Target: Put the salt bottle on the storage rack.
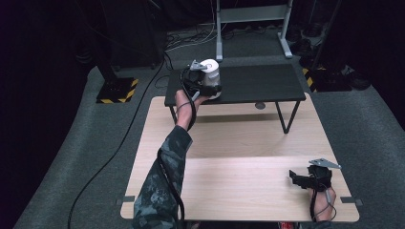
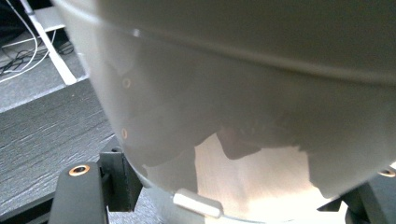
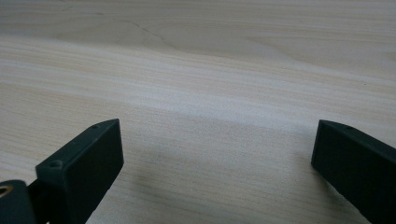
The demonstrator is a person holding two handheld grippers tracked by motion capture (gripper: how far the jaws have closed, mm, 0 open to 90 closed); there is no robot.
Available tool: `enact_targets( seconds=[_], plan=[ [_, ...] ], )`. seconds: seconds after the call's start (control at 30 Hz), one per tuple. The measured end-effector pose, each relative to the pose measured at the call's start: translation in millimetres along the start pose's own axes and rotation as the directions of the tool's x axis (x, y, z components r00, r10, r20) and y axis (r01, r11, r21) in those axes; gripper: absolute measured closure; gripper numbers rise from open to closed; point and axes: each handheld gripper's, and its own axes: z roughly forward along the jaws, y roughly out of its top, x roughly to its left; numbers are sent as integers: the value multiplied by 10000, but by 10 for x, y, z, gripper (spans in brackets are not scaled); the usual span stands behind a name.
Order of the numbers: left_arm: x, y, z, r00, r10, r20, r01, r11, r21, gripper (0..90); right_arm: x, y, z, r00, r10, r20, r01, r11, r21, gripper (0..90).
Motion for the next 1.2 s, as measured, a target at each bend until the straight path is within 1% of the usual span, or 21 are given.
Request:
enact_targets(
  seconds=[0.07,0.13,0.23,0.3,0.37,0.43,0.47,0.63,1.0,1.13,1.17,1.2],
  plan=[
    [8,11,27,10000,39,-41,-39,10000,38,281,1,-2,0,10000,-8,3,8,10000,-14,9],
    [15,39,63,9999,92,-107,-90,9998,182,281,0,0,4,10000,-53,3,53,10000,-6,9],
    [41,47,114,9999,4,-105,-1,9997,252,281,-1,2,3,10000,-30,-9,30,10000,10,9],
    [50,69,144,10000,-11,-82,14,9991,417,281,-4,0,1,10000,-8,-17,8,10000,0,9],
    [32,82,182,9998,55,-192,-44,9983,584,281,-9,-4,-1,10000,26,-26,-26,10000,-28,9],
    [54,65,216,9999,-18,-157,28,9979,650,282,-13,-6,-1,10000,37,-39,-37,10000,-40,8],
    [75,31,222,9999,-104,-94,109,9986,516,282,-13,-7,-2,10000,39,-35,-39,10000,-46,9],
    [95,2,229,10000,-36,-32,38,9992,396,282,-16,-15,-6,10000,51,-43,-51,9999,-89,9],
    [82,29,232,9999,-63,-99,68,9987,499,281,-16,-19,-8,10000,72,-50,-73,9999,-108,9],
    [80,18,230,9999,-83,-113,88,9989,460,279,-23,-25,-10,9999,80,-79,-81,9999,-141,9],
    [84,-8,227,9998,-175,-101,179,9992,347,277,-25,-25,-10,9999,103,-87,-104,9998,-144,9],
    [65,-56,219,9991,-373,-212,374,9993,75,203,-29,-26,-11,9999,117,-99,-118,9998,-148,8]
  ],
)
